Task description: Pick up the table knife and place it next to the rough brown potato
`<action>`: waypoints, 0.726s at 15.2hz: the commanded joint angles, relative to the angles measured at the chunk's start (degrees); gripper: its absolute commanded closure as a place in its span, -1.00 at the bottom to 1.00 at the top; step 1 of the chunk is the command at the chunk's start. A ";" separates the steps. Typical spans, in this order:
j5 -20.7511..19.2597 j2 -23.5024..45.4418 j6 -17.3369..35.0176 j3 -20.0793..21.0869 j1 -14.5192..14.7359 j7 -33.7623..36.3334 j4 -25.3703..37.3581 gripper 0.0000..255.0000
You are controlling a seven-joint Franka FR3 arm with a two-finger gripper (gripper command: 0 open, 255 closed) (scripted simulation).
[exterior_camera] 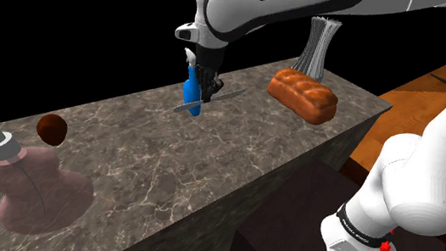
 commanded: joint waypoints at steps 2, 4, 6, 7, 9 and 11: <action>-0.06 -0.53 -2.28 -0.02 -0.02 0.08 1.72 1.00; -0.02 0.75 -2.50 0.58 0.51 1.20 3.26 1.00; -0.04 3.45 -2.89 1.72 1.56 3.42 6.46 1.00; -0.09 4.87 -3.15 2.25 2.10 4.51 8.18 1.00; -0.28 7.83 -3.78 3.25 3.19 6.67 11.86 1.00; -0.57 10.98 -4.59 4.15 4.30 8.79 15.90 1.00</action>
